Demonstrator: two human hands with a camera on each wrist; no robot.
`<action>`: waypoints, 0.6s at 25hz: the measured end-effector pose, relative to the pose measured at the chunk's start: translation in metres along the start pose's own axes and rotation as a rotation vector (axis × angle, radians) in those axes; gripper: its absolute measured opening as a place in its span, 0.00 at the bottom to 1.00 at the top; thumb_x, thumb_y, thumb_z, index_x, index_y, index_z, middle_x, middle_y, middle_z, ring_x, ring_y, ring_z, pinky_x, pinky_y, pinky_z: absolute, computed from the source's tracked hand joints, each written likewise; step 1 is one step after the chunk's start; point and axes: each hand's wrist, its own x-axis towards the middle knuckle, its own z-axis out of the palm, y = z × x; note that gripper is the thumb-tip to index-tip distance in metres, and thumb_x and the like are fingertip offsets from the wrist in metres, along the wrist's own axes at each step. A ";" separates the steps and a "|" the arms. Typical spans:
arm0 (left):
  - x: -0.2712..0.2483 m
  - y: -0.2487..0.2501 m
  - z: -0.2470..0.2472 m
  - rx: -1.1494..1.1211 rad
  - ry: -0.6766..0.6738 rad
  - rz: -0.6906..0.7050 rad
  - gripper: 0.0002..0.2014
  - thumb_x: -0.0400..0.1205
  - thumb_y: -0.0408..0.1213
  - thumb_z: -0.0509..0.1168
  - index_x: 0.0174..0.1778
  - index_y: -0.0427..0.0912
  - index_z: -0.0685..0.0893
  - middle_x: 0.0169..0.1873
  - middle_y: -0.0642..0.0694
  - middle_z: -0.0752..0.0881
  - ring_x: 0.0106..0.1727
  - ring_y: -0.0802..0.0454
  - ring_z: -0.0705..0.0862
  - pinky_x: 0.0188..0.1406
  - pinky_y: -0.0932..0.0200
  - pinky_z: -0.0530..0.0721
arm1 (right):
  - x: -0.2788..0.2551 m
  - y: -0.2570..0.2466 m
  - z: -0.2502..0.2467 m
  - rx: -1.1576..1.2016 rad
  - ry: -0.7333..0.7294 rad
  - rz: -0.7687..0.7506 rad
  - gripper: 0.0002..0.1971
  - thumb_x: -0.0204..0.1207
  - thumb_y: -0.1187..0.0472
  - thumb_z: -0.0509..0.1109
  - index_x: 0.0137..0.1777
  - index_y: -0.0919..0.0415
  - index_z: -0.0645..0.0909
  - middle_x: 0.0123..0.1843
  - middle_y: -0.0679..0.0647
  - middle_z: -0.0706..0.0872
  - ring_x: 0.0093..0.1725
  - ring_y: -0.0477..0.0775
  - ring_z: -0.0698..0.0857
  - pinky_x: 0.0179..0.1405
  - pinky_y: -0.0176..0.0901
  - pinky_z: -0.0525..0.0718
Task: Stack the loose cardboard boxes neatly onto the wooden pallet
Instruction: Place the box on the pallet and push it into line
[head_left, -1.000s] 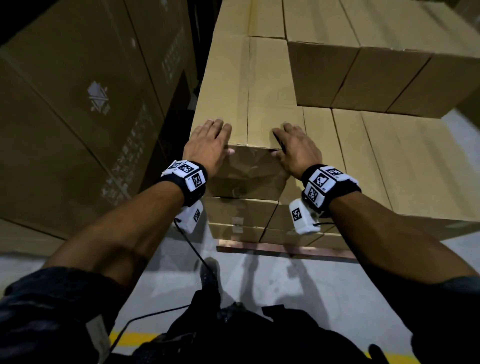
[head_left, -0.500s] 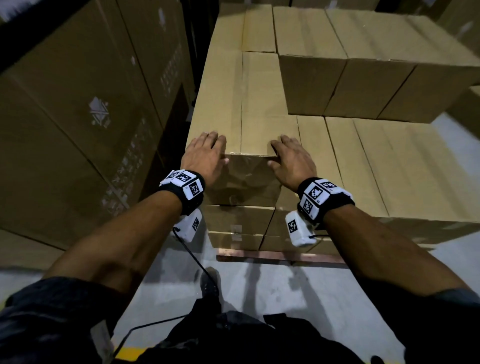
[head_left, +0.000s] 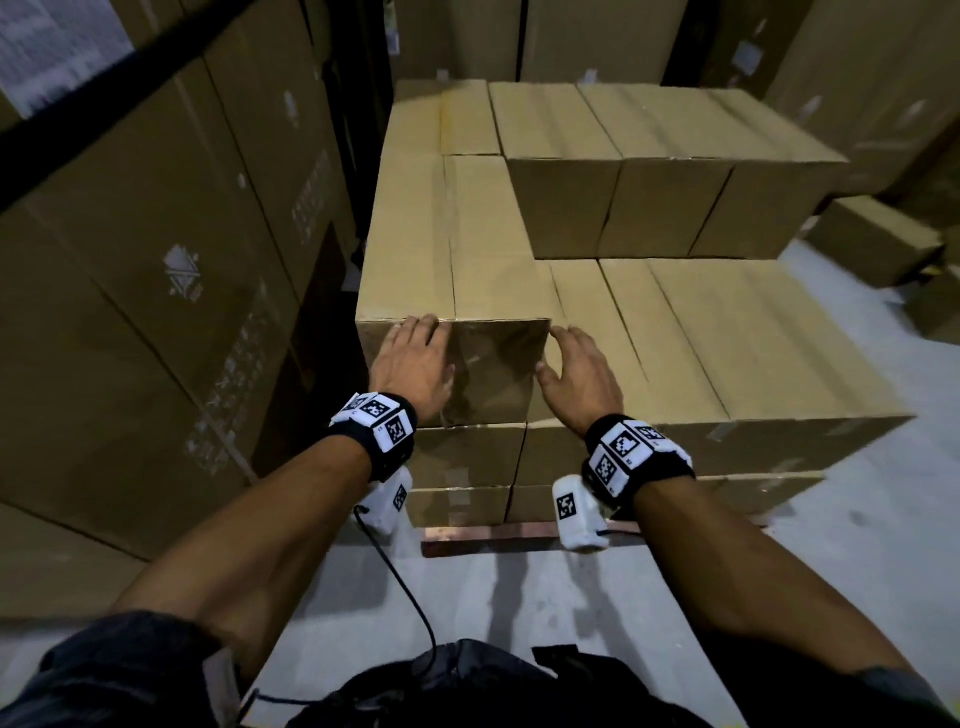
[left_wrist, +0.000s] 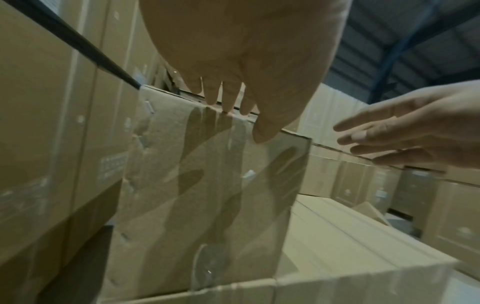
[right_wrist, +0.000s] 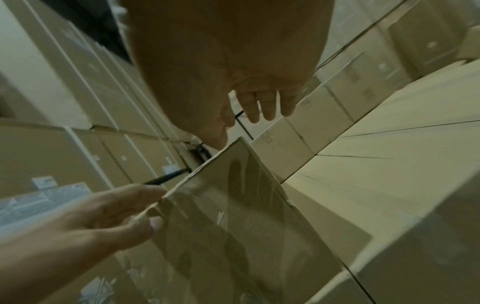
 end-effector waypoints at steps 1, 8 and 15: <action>-0.005 0.003 0.001 -0.006 -0.007 0.012 0.31 0.87 0.49 0.58 0.85 0.43 0.60 0.84 0.42 0.62 0.86 0.43 0.57 0.86 0.48 0.50 | -0.012 0.001 -0.002 0.007 0.012 0.016 0.28 0.86 0.54 0.65 0.85 0.54 0.65 0.87 0.56 0.65 0.84 0.59 0.65 0.81 0.53 0.67; -0.060 0.044 0.000 -0.078 -0.038 0.201 0.29 0.87 0.49 0.56 0.84 0.44 0.61 0.84 0.43 0.63 0.86 0.45 0.56 0.86 0.47 0.51 | -0.105 0.019 -0.011 0.028 0.102 0.218 0.25 0.86 0.52 0.65 0.82 0.58 0.71 0.80 0.58 0.75 0.78 0.59 0.74 0.78 0.53 0.72; -0.122 0.138 0.020 -0.098 -0.124 0.499 0.28 0.87 0.49 0.57 0.81 0.42 0.65 0.82 0.42 0.66 0.85 0.44 0.59 0.86 0.44 0.53 | -0.232 0.080 -0.035 -0.025 0.158 0.537 0.25 0.85 0.47 0.64 0.78 0.56 0.75 0.72 0.60 0.82 0.72 0.64 0.80 0.70 0.55 0.79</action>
